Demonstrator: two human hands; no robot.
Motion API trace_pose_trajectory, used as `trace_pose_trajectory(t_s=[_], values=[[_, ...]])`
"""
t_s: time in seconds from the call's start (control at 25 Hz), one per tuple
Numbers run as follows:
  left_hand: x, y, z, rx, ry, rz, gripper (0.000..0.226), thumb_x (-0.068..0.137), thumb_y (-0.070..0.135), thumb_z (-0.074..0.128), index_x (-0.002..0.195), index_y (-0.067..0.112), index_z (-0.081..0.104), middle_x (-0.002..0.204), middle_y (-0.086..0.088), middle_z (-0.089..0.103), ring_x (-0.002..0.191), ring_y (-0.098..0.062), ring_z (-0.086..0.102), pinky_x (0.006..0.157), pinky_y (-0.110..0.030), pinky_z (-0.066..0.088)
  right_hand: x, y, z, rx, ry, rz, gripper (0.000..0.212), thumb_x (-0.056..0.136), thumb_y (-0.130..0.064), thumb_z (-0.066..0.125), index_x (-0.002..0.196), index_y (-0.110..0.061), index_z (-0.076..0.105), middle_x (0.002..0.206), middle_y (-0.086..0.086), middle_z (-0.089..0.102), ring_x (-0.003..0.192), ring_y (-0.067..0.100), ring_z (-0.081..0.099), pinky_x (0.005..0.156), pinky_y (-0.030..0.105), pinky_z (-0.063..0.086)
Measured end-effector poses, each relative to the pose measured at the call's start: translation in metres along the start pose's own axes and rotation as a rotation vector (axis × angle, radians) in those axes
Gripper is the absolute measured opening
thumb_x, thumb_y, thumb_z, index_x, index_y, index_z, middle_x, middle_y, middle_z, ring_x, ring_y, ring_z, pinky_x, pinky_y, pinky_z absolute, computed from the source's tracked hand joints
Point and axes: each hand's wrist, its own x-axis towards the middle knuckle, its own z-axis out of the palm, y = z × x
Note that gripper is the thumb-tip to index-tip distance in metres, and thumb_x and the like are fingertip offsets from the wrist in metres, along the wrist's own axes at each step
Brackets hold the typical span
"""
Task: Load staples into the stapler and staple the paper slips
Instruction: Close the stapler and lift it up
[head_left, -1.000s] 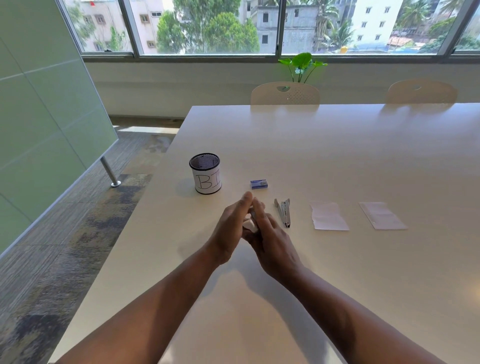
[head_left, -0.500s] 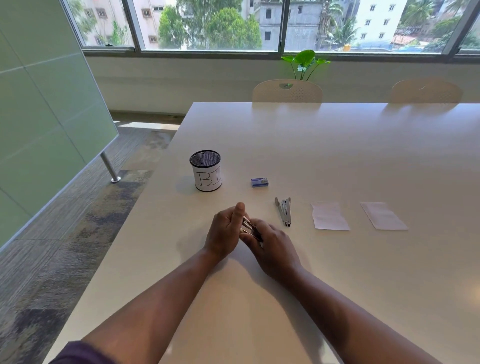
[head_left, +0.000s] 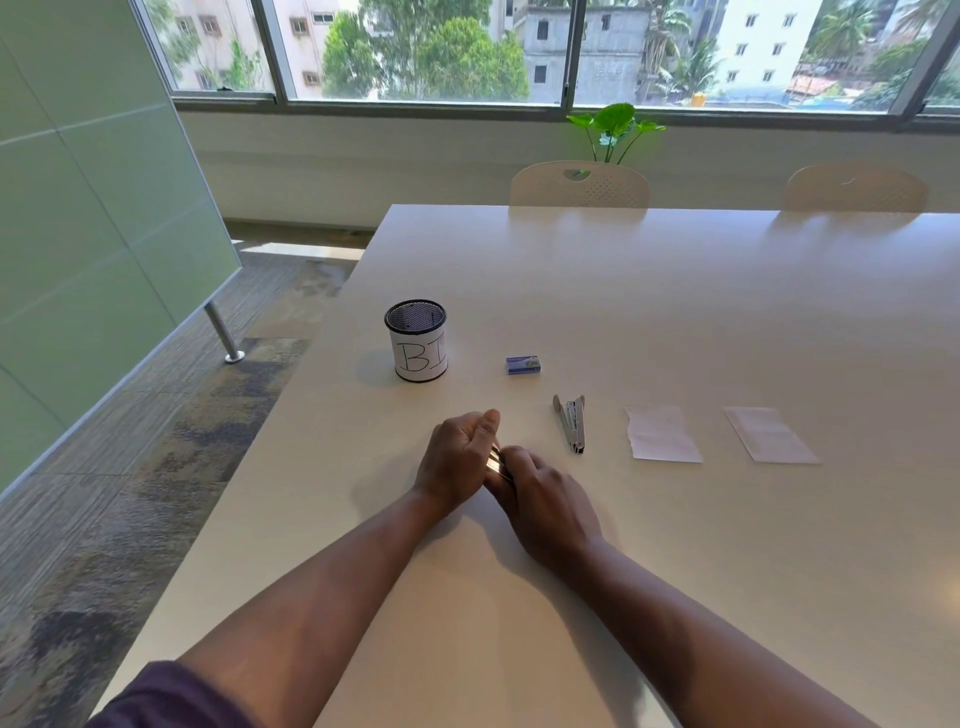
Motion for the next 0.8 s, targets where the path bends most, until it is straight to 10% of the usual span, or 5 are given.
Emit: trace_pose_trajectory(t_s=[0.48,0.8], values=[[0.0007,-0.0004,0.0016,0.097,0.052,0.041,0.045,0.107,0.032,0.045,0.063,0.025,0.052,0.059,0.011,0.058,0.056,0.001,0.055,0.054,-0.012,0.035,-0.0009,0.0006,0.0,-0.011,0.0,-0.038,0.054,0.099,-0.061,0.031,0.105,-0.014,0.056,0.095,0.008,0.066,0.071,0.037,0.062,0.054,0.032,0.036],[-0.0049,-0.004,0.0022,-0.009,0.074,0.095,0.046,0.1,0.039,0.044,0.064,0.014,0.056,0.056,0.001,0.057,0.054,-0.011,0.051,0.056,-0.032,0.04,-0.0018,-0.0016,-0.0005,0.016,0.017,-0.016,0.057,0.098,-0.064,0.031,0.107,-0.014,0.057,0.095,0.008,0.066,0.07,0.037,0.061,0.055,0.041,0.049]])
